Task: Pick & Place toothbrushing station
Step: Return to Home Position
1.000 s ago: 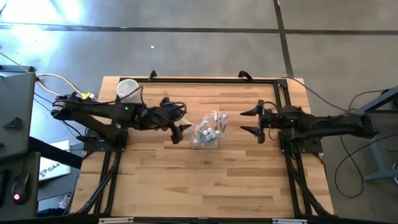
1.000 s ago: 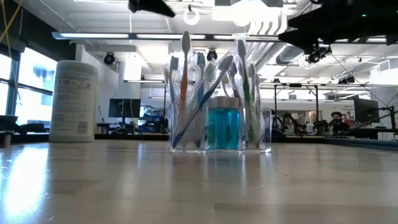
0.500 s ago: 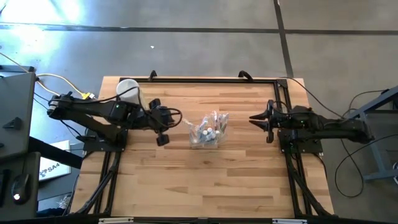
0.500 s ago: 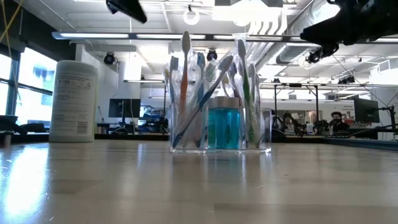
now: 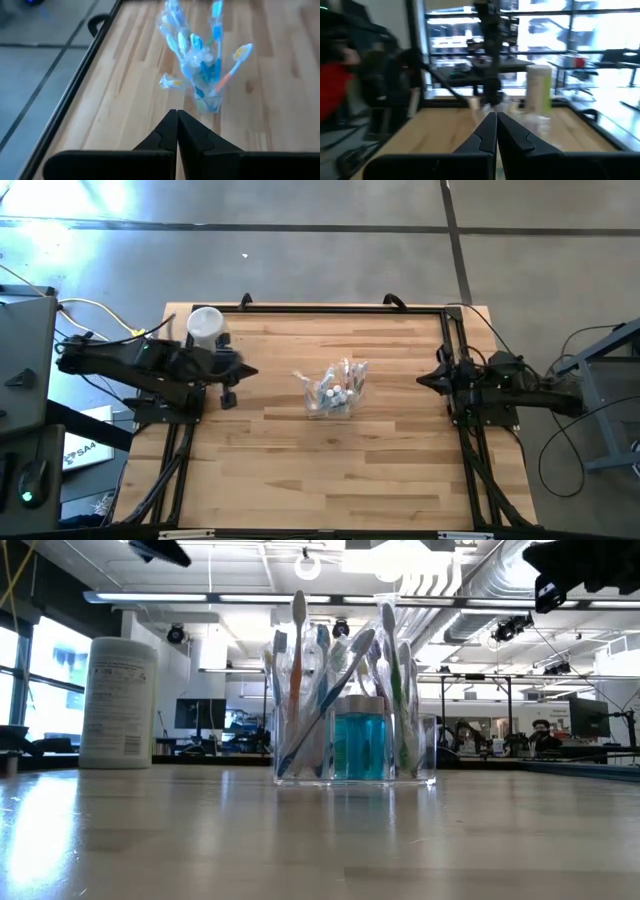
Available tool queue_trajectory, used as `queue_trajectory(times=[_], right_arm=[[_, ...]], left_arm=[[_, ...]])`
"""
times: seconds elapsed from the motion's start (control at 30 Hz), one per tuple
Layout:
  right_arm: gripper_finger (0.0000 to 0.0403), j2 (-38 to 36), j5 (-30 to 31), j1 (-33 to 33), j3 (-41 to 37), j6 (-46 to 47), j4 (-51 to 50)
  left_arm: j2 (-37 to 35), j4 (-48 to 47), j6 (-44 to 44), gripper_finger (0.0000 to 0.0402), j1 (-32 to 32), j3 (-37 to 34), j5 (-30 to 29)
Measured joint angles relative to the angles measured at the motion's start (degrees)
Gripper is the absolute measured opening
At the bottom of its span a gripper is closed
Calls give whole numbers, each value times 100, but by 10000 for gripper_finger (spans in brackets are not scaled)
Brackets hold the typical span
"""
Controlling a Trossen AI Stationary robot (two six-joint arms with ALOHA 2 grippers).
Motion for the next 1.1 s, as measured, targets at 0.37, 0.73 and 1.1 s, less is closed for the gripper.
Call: queue_trajectory(times=[0.37, 0.73, 1.1], right_arm=[[3, -173, -395, 1, -1688, 513, 1657], [3, -110, -552, 5, -1694, 410, 2019], [3, -110, -974, 5, -1697, 493, 1754]], left_arm=[[-2737, 2486, 578, 0, 0, -3075, 875], [-4550, 2743, 275, 0, 0, -4657, 963], [-4851, 4071, 274, 0, 0, -5650, 975]])
